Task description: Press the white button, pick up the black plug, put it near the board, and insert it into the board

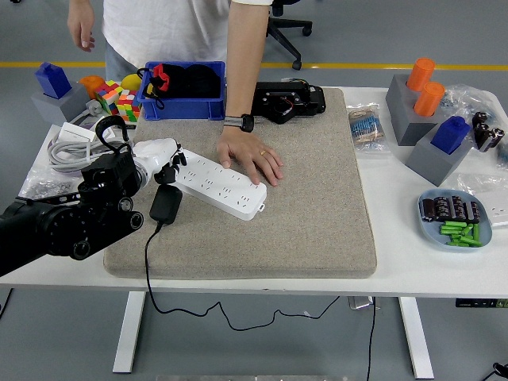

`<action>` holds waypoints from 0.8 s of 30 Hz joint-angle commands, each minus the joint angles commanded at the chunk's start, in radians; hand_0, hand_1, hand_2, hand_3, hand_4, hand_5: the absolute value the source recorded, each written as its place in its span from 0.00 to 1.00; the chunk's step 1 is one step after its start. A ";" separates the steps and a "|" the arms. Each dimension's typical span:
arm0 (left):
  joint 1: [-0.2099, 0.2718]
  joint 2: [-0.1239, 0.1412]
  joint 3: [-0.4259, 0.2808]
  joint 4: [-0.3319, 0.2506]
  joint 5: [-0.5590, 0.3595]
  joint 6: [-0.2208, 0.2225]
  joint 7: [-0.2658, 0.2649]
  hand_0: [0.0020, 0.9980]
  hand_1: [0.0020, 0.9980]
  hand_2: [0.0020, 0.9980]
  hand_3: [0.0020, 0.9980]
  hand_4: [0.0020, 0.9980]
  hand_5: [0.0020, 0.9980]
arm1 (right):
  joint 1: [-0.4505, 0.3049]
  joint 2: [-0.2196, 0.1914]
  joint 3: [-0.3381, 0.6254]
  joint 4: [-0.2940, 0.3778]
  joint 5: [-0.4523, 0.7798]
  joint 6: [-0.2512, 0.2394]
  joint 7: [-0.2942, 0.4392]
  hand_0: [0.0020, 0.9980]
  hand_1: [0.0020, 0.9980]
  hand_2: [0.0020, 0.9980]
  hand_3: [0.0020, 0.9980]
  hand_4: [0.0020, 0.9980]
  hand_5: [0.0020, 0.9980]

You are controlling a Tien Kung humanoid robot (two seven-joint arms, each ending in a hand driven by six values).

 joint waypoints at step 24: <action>0.017 0.017 -0.051 -0.018 0.011 0.002 0.002 0.00 0.00 0.08 0.62 0.00 0.00 | -0.003 0.000 0.003 0.000 -0.001 0.000 0.000 0.63 0.60 0.60 0.59 0.66 0.40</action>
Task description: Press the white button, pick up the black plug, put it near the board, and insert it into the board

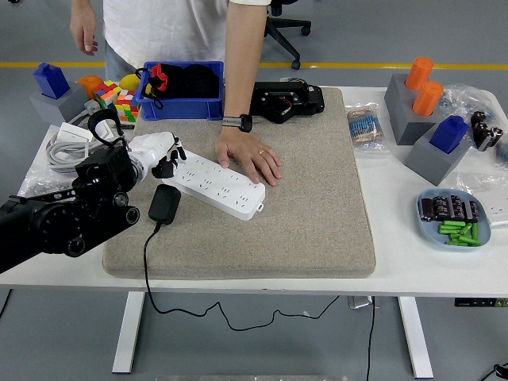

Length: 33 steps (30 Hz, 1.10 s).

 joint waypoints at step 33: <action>-0.003 -0.018 0.047 0.054 -0.025 0.003 -0.005 0.00 0.00 0.08 0.62 0.00 0.00 | 0.001 0.000 0.000 0.000 -0.002 0.001 0.000 0.63 0.60 0.60 0.59 0.66 0.40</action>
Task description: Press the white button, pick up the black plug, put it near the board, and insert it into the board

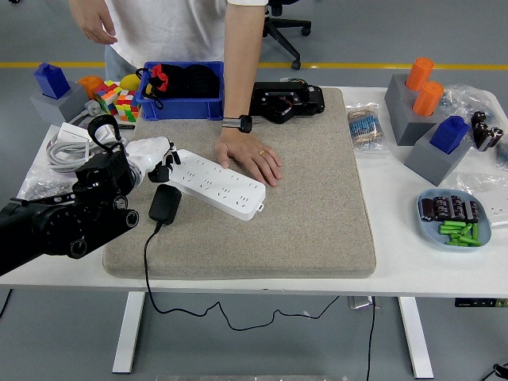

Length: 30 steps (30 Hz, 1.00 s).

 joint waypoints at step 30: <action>0.028 0.038 -0.179 -0.119 0.100 0.009 0.002 0.00 0.02 0.10 0.62 0.00 0.00 | 0.001 0.001 0.005 0.000 -0.001 -0.003 0.005 0.63 0.60 0.60 0.59 0.66 0.39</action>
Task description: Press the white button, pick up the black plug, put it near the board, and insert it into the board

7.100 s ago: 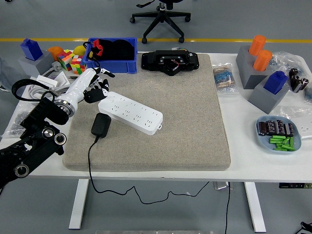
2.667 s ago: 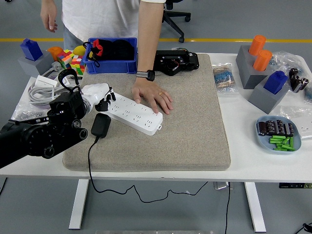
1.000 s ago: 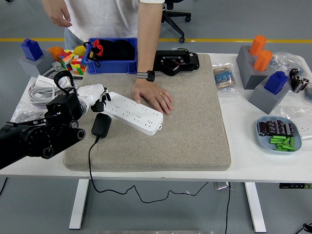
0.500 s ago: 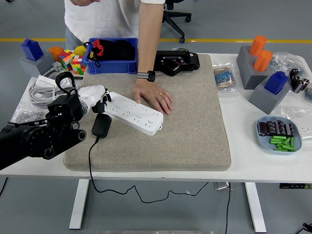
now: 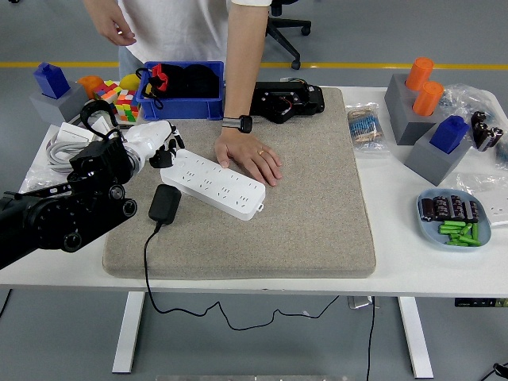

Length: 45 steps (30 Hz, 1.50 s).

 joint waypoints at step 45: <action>0.564 -0.013 -0.428 -0.395 0.331 0.138 0.218 0.82 0.85 0.83 0.90 1.00 0.59 | -0.002 -0.001 -0.024 0.000 0.002 0.000 0.006 0.63 0.60 0.60 0.59 0.66 0.39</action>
